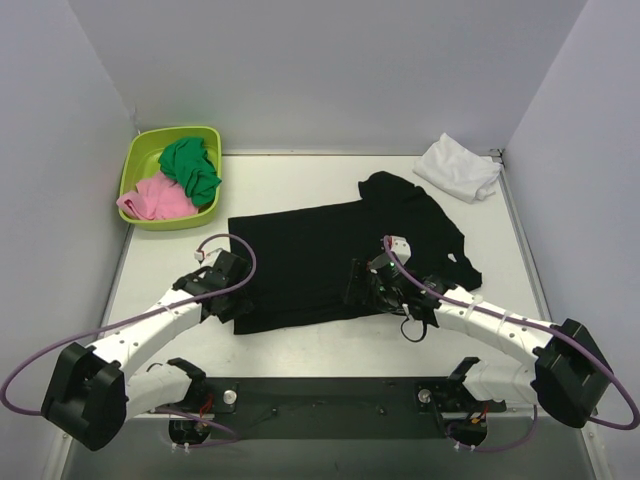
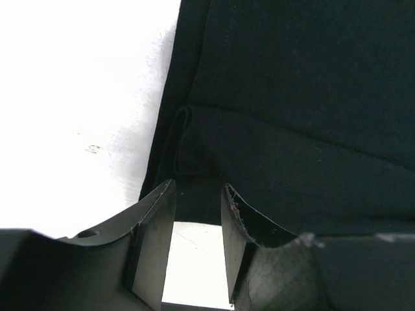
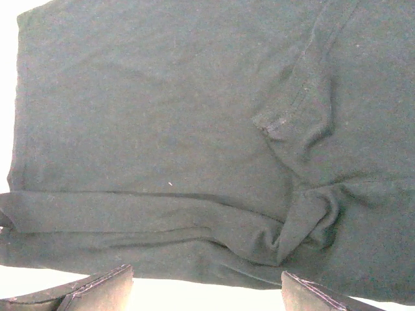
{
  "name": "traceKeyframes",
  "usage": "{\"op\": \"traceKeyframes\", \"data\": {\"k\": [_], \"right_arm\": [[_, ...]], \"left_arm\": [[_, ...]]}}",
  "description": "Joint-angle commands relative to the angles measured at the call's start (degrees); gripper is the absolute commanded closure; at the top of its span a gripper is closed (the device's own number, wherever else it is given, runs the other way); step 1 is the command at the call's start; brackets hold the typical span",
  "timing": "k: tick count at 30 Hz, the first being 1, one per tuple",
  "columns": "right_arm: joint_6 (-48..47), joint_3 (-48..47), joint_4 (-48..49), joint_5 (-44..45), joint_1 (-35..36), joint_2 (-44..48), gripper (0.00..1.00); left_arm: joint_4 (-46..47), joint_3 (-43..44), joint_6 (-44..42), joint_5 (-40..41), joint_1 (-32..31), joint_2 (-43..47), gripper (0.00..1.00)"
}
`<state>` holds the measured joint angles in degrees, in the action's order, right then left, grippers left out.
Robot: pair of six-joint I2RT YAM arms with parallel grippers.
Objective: Fold and stack the t-shirts
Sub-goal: Fold the flattened tshirt in 1/3 of the way
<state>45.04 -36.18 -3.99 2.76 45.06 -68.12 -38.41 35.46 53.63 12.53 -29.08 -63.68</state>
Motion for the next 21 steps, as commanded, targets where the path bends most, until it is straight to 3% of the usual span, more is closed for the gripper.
{"op": "traceKeyframes", "data": {"k": [1,11,21], "right_arm": [[-0.1,0.9,0.6,0.6,0.2,1.1,0.00],[0.2,1.9,1.6,0.5,0.3,1.1,0.00],[0.5,3.1,2.0,0.4,0.3,1.8,0.00]], "left_arm": [[1.1,0.0,0.3,2.3,0.3,-1.1,0.57],[3.0,-0.7,0.1,3.9,1.6,-3.6,0.59],[4.9,-0.1,-1.0,3.8,4.0,-4.3,0.69]]}}
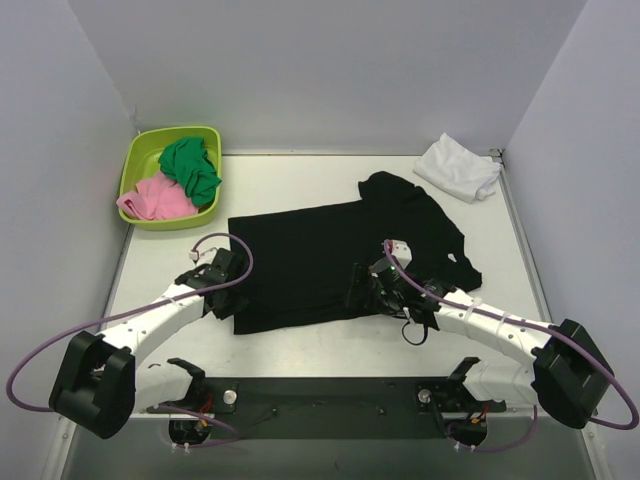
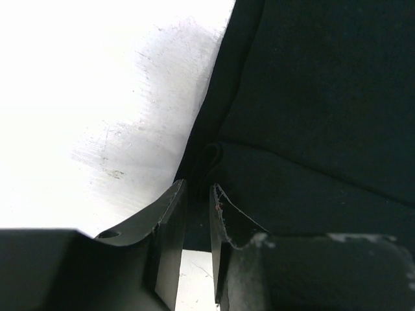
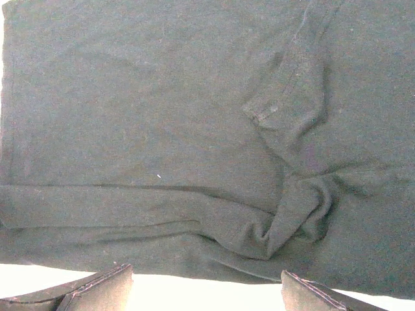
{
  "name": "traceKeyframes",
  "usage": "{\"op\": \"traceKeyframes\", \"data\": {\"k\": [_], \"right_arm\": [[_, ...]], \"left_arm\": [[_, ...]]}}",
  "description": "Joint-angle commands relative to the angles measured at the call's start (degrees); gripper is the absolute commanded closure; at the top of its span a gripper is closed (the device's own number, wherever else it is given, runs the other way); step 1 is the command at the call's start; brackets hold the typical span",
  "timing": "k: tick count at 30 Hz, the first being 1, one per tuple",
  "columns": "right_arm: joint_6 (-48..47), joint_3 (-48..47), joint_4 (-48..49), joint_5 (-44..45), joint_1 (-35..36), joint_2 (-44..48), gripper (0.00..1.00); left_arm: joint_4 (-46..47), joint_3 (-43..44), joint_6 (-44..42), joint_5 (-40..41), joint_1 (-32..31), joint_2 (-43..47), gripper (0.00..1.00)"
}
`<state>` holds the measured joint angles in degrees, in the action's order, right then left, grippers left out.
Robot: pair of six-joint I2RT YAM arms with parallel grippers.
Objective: Fold and stack the t-shirts
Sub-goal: Fold the flattened tshirt in 1/3 of the way
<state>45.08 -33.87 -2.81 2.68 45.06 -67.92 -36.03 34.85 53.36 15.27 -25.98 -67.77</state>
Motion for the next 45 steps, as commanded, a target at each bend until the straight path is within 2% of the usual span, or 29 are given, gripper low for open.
{"op": "traceKeyframes", "data": {"k": [1,3,13,22,27,32,37,45], "right_arm": [[0.4,0.8,0.7,0.5,0.2,1.7,0.00],[0.4,0.9,0.7,0.4,0.2,1.7,0.00],[0.4,1.3,0.4,0.5,0.2,2.3,0.00],[0.1,0.7,0.5,-0.1,0.2,1.7,0.00],[0.1,0.6,0.5,-0.5,0.2,1.7,0.00],[0.1,1.1,0.4,-0.3,0.2,2.2,0.00],[0.2,1.4,0.3,0.0,0.1,2.4,0.00],[0.3,2.1,0.3,0.2,0.1,2.8,0.00]], "left_arm": [[2.6,0.5,-0.8,1.1,1.0,-0.5,0.72],[2.9,0.7,-0.9,1.1,1.3,-0.7,0.75],[3.6,1.1,-0.5,0.1,1.6,-0.9,0.74],[2.6,1.2,-0.5,-2.0,1.3,1.1,0.59],[3.5,0.6,-0.5,-2.4,1.0,1.0,0.57],[4.5,0.6,-0.4,-2.3,0.9,-0.3,0.59],[5.8,0.9,-0.3,-2.3,0.9,-1.4,0.64],[7.7,3.0,0.2,-2.0,0.9,-4.0,0.65]]}}
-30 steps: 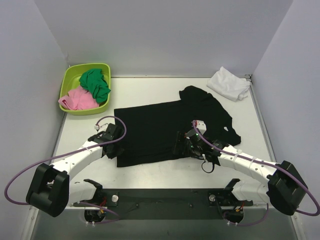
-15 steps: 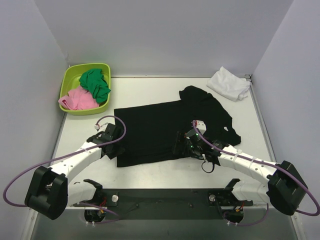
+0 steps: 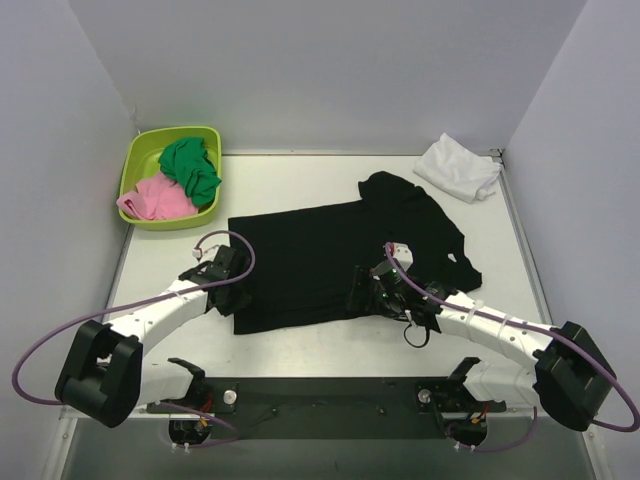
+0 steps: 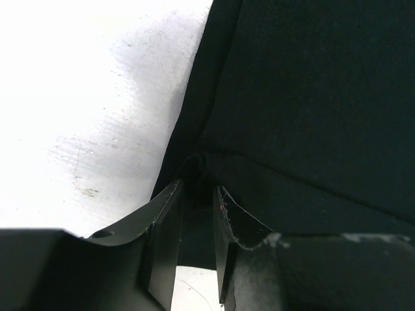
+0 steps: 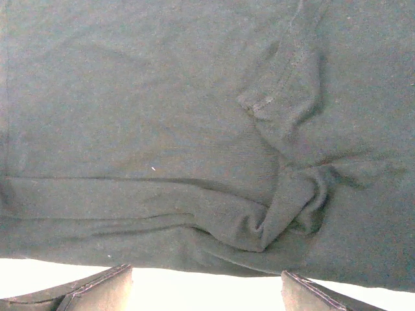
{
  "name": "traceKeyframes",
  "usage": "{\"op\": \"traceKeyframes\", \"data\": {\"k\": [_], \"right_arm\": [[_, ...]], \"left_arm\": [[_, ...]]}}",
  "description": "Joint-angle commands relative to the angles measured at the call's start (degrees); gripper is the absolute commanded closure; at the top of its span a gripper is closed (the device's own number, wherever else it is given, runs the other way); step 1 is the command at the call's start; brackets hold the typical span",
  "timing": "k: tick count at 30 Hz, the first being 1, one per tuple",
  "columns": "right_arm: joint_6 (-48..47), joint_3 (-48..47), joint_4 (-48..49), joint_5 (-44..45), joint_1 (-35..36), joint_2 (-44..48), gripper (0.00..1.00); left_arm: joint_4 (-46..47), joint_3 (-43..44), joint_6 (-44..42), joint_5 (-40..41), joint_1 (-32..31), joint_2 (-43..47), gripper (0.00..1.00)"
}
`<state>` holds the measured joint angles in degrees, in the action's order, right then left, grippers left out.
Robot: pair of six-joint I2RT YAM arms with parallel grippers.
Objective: Fold and stack the t-shirts
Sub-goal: Fold the flattened tshirt in 1/3 of the way
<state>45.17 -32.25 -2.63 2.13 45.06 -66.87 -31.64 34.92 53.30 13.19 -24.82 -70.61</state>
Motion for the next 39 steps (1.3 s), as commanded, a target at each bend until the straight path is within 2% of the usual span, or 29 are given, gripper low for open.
{"op": "traceKeyframes", "data": {"k": [1,6,10,13,14,20,32,39], "right_arm": [[0.2,0.6,0.2,0.9,0.2,1.8,0.00],[0.2,1.0,0.0,1.0,0.1,2.4,0.00],[0.4,1.4,0.0,0.9,0.2,2.6,0.00],[0.4,1.4,0.1,0.9,0.2,2.6,0.00],[0.4,1.5,0.1,0.9,0.2,2.6,0.00],[0.5,1.6,0.3,0.7,0.1,2.5,0.00],[0.2,1.6,-0.4,0.2,0.4,3.8,0.00],[-1.2,0.6,0.4,-1.6,1.1,3.2,0.00]], "left_arm": [[3.6,3.1,0.6,0.1,-0.2,-1.8,0.66],[4.7,4.0,1.0,0.1,-0.2,-3.0,0.69],[5.1,4.6,1.4,-0.2,-0.2,-3.2,0.77],[4.8,5.2,1.5,-0.1,-0.2,-3.0,0.97],[4.8,5.3,1.5,-0.2,-0.2,-2.9,1.00],[4.2,6.5,1.7,0.5,0.6,-2.3,1.00],[6.8,8.2,-0.2,-0.4,10.8,-5.8,1.00],[7.4,7.8,-0.3,-0.9,11.5,-4.7,1.00]]}}
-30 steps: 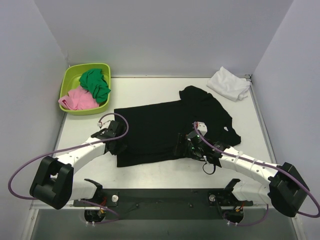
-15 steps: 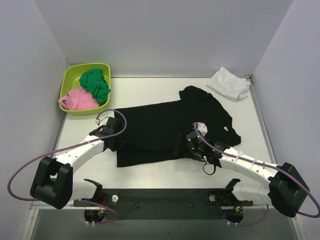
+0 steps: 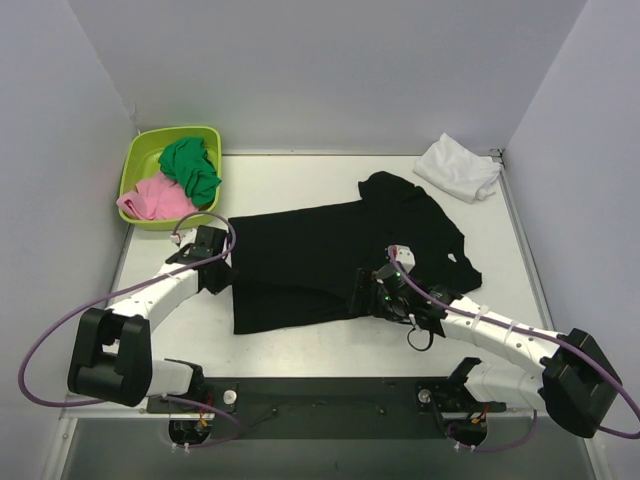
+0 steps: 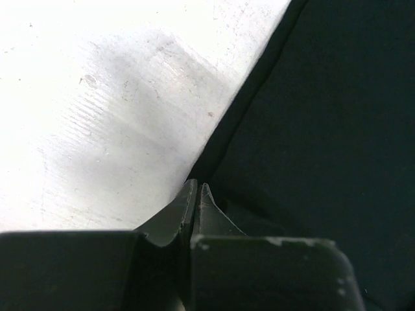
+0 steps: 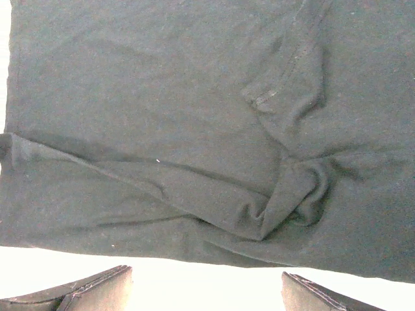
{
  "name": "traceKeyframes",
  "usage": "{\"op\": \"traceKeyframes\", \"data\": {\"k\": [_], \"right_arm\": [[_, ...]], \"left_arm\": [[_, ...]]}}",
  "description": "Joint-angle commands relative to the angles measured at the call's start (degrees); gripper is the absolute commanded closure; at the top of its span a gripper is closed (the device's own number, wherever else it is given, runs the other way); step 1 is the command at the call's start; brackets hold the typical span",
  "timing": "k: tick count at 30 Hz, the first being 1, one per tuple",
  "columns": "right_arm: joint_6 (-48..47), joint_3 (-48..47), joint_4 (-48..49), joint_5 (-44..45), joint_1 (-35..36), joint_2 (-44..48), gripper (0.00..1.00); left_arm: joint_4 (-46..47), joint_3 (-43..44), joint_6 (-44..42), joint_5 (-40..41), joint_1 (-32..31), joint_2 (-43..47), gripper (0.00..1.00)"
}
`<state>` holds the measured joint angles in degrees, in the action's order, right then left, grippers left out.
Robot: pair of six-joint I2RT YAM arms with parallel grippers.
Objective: Fold and stack the t-shirts
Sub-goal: Fold the flattened tshirt in 1/3 of the way
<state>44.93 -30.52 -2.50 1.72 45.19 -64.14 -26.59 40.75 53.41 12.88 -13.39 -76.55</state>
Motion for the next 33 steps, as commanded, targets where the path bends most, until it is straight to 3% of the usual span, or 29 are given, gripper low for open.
{"op": "traceKeyframes", "data": {"k": [1,5,9,12,19,33], "right_arm": [[-1.0,-1.8,0.5,-1.3,1.3,0.3,0.00],[-0.6,-3.6,2.1,-3.9,2.4,-1.1,0.00],[1.7,-6.5,4.1,-6.1,4.8,-5.4,0.00],[2.4,-8.5,4.9,-4.3,6.8,-8.8,0.00],[3.6,-12.1,6.3,-3.5,9.4,-16.2,0.00],[0.5,-17.6,2.7,0.7,9.1,-19.1,0.00]], "left_arm": [[2.4,1.0,-0.1,-1.2,-0.1,2.6,1.00],[2.0,-2.2,1.2,-3.6,-2.5,9.5,1.00],[-0.2,-4.6,3.7,-2.8,-9.3,17.6,1.00],[-0.5,-6.3,5.1,-3.1,-11.9,19.1,1.00],[5.1,-10.4,5.8,-3.8,-14.5,16.5,1.00],[18.1,-14.4,5.1,-6.5,-14.6,10.1,1.00]]}}
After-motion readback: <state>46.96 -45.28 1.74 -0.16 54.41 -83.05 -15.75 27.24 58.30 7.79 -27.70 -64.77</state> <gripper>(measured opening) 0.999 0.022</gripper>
